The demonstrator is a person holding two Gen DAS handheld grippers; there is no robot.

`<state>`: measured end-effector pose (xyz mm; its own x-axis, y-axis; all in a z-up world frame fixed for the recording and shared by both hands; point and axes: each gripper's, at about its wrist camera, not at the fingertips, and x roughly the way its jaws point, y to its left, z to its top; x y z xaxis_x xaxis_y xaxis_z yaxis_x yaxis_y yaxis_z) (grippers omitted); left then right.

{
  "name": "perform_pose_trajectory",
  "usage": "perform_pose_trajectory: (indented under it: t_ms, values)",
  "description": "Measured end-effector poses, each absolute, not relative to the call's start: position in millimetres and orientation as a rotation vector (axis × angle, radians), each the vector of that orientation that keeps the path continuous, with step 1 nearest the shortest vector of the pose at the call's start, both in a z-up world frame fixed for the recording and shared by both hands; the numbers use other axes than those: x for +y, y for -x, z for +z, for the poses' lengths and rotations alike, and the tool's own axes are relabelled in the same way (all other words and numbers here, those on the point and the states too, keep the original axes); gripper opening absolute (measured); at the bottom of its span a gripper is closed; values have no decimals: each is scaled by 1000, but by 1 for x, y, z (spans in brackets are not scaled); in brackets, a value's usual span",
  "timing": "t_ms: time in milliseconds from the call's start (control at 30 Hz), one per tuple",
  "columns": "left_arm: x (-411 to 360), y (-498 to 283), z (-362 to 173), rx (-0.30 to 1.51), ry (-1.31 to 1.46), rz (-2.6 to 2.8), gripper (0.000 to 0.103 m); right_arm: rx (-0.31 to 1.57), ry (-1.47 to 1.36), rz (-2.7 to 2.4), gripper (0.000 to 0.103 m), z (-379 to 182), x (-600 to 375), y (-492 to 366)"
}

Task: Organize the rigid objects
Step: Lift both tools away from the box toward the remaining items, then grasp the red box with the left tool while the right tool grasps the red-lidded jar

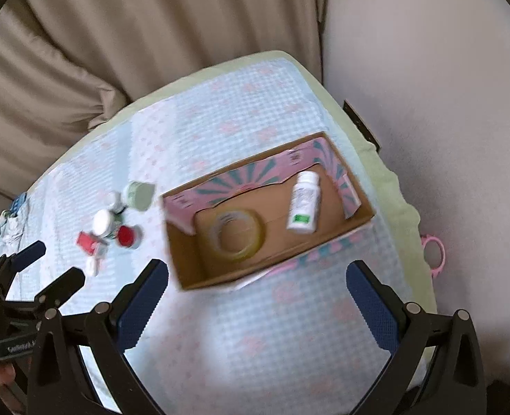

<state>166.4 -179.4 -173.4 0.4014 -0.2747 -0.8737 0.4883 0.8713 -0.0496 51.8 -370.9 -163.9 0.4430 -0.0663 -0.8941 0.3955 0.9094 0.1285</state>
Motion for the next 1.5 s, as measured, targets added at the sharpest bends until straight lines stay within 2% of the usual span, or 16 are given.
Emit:
perform_pose_trajectory:
  t_ms: [300,567,767,1100,1233,1367,1500]
  values:
    - [-48,-150,-146,1001,-211,-464,103,1054,-331,-245,103,-143,-261,-35]
    - [42,-164,-154,1002,-269,-471,103,1031,-364,-271,103,-142,-177,-41]
    - [83,-185,-187,1040,-278,-474,103,1028,-344,-278,103,-155,-135,-54]
    - [99,-236,-252,1150,-306,-430,103,1128,-260,-189,103,-204,-100,-99]
    - [102,-266,-278,1257,-195,-402,103,1169,-216,-155,103,-231,-98,-132]
    - [113,-300,-309,1380,32,-292,103,1204,-192,-130,103,-252,-103,-165]
    - [117,-329,-340,1431,214,-173,103,1228,-156,-109,103,-275,-108,-200]
